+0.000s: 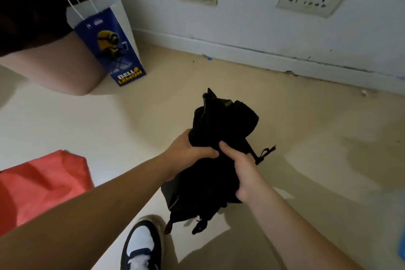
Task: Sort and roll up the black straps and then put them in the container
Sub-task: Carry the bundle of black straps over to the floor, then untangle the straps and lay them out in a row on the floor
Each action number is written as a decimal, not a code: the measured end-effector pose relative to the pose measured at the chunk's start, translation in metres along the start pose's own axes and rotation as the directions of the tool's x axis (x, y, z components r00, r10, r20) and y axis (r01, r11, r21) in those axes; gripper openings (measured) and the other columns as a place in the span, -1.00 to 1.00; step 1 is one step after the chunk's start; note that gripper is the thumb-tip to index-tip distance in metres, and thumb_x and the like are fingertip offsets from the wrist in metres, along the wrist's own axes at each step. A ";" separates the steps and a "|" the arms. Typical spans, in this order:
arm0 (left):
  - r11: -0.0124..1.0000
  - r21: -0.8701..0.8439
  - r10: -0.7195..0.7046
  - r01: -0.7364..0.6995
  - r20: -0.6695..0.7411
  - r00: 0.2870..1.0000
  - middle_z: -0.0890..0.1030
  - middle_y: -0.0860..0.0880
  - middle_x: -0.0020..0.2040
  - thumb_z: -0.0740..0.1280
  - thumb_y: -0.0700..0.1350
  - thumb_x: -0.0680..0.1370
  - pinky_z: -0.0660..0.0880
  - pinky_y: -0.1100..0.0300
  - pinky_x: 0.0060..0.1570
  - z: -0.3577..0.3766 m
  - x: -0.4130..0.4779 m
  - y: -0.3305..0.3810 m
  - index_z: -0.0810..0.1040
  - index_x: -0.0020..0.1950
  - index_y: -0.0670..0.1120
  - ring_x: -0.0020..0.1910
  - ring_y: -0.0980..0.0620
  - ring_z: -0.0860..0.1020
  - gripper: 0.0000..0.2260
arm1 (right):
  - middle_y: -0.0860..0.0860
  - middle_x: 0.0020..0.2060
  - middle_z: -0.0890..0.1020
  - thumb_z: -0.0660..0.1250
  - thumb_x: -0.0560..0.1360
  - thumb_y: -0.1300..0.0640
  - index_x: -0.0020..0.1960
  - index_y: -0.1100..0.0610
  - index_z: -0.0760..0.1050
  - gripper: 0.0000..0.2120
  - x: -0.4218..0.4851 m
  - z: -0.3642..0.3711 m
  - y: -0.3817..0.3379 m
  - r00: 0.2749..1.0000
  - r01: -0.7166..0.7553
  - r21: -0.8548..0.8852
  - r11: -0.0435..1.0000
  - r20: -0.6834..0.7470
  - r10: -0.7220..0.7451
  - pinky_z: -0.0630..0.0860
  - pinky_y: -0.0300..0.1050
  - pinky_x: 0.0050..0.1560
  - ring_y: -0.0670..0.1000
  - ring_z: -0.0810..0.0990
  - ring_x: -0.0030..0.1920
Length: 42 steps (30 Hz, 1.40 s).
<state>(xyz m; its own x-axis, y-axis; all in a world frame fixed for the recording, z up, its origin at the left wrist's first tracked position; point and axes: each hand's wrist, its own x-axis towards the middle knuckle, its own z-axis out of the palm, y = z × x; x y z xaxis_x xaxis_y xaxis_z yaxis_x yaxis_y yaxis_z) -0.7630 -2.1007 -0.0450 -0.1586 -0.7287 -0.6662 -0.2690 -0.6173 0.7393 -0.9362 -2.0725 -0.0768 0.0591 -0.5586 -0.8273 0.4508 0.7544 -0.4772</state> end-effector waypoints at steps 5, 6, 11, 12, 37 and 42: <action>0.999 -0.043 0.015 -0.016 -0.014 1.000 0.73 0.07 0.18 0.65 -0.04 0.43 0.62 0.02 0.25 -0.051 0.004 -0.014 0.52 0.42 0.12 0.16 0.02 0.71 -0.40 | 0.11 0.19 0.71 0.68 0.38 -0.04 0.31 -0.05 0.51 -0.42 0.012 0.031 -0.006 0.995 0.094 -0.133 0.987 0.048 -0.089 0.65 0.29 0.23 0.20 0.71 0.17; 0.999 -0.033 0.010 -0.011 -0.019 1.000 0.70 0.09 0.24 0.67 0.02 0.40 0.59 0.02 0.29 -0.063 0.009 -0.020 0.47 0.47 0.14 0.23 0.02 0.68 -0.31 | 0.08 0.23 0.69 0.65 0.42 -0.06 0.34 -0.07 0.50 -0.43 0.015 0.036 -0.009 0.992 0.108 -0.157 0.982 0.081 -0.096 0.62 0.25 0.28 0.17 0.69 0.21; 0.843 0.462 -0.102 0.276 -0.366 0.925 0.29 -0.08 0.54 0.66 0.12 0.37 0.52 -0.11 0.36 -0.095 0.029 -0.064 0.07 0.67 -0.02 0.47 -0.21 0.44 0.06 | -0.13 0.15 0.62 0.48 0.60 -0.03 0.35 0.03 0.50 -0.62 0.038 0.029 -0.007 0.945 0.270 -0.533 0.802 -0.015 -0.328 0.56 -0.18 0.05 -0.09 0.62 0.12; 0.791 0.554 -0.024 0.258 -0.394 0.919 0.28 -0.11 0.54 0.61 0.06 0.41 0.52 -0.10 0.36 -0.096 0.034 -0.069 0.11 0.66 -0.02 0.46 -0.21 0.44 -0.03 | -0.13 0.08 0.64 0.44 0.62 0.00 0.28 0.07 0.55 -0.71 0.043 0.023 -0.007 0.928 0.268 -0.545 0.795 -0.075 -0.364 0.55 -0.19 -0.01 -0.10 0.63 0.06; 0.499 0.470 0.731 -0.728 0.224 0.645 0.62 -0.02 -0.10 0.38 -0.34 0.44 0.47 0.36 -0.07 0.015 -0.035 0.017 0.69 0.10 -0.10 -0.12 0.11 0.55 -0.72 | 0.14 -0.06 0.75 0.19 0.56 -0.50 0.07 0.21 0.74 -0.23 0.019 0.036 -0.070 0.973 -0.014 -0.154 0.988 0.225 0.049 0.61 0.02 0.10 0.09 0.74 -0.11; 0.579 0.428 0.587 -0.693 0.371 0.720 0.66 0.03 0.00 0.40 -0.25 0.55 0.59 0.21 -0.02 0.011 -0.078 0.043 0.69 0.18 0.00 -0.04 0.11 0.64 -0.74 | 0.14 -0.01 0.76 0.37 0.66 -0.04 0.21 0.22 0.69 -0.65 -0.029 0.039 -0.099 0.964 0.109 -0.071 0.991 0.252 -0.088 0.66 0.08 0.14 0.11 0.77 -0.05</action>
<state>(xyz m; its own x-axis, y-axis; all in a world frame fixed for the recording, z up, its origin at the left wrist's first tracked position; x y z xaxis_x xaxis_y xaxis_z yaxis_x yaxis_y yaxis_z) -0.7727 -2.0675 0.0374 -0.6247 -0.7765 -0.0819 -0.4527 0.2747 0.8483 -0.9480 -2.1446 0.0062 0.2418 -0.6917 -0.6804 0.3897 0.7115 -0.5848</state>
